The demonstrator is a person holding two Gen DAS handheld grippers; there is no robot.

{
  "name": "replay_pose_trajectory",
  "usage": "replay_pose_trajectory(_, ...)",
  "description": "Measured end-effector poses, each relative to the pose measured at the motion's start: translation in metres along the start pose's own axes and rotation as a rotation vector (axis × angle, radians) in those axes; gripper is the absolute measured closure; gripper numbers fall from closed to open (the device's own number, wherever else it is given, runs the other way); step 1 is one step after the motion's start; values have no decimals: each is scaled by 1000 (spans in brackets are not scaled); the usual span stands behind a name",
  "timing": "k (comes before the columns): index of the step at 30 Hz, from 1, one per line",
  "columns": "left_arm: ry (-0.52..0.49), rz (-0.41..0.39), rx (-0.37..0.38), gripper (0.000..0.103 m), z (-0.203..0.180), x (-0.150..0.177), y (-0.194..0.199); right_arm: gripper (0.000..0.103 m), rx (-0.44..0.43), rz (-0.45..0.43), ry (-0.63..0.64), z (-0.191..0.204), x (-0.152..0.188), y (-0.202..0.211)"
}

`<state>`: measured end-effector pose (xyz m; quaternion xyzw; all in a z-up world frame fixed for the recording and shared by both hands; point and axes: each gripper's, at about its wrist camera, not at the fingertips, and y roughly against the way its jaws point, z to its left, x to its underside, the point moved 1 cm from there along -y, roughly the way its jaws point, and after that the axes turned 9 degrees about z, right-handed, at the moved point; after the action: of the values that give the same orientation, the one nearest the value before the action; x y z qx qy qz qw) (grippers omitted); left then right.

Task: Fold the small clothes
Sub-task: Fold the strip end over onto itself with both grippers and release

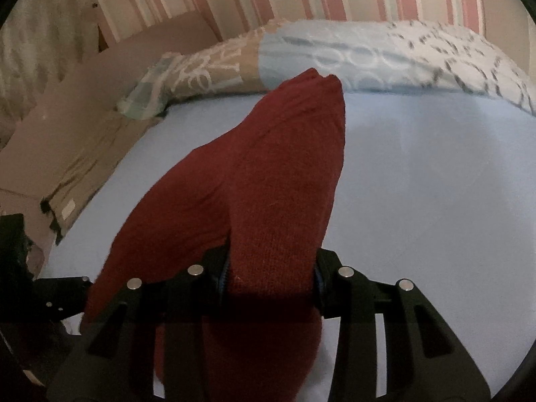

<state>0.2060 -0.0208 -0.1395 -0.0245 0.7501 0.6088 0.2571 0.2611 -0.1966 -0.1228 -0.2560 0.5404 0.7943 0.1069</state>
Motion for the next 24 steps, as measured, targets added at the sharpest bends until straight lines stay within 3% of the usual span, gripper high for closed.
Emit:
replay_pose_trajectory(3,-4,46,19,73,-30,28,-20,64,44,60,-18,-24,41,-5)
replay_pose_trajectory(7,-11,111,-18,73,-58,56,-66,63,91,137,-38,-48,82,-34)
replay_pose_trajectory(11,-11,90,-55,66,-64,65,-85,59,51,103,-102,-72,102,-46)
replay_pose_trajectory(14,-31,67,-83,61,-70,67,-85,56,56,85,-92,-67,104,-44)
replay_pose_trajectory(17,-63,58,-128,41,-74,70,-85,42,48,101,-90,-63,104,-36)
replay_pose_trajectory(19,-75,53,-137,20,-74,69,-78,27,25,106,-86,-62,103,-27)
replay_pose_trajectory(21,-86,27,-115,19,-74,74,-64,3,50,59,-65,-50,107,-1)
replay_pose_trajectory(24,-89,-22,-111,13,-66,85,-30,3,96,5,-55,-37,120,33)
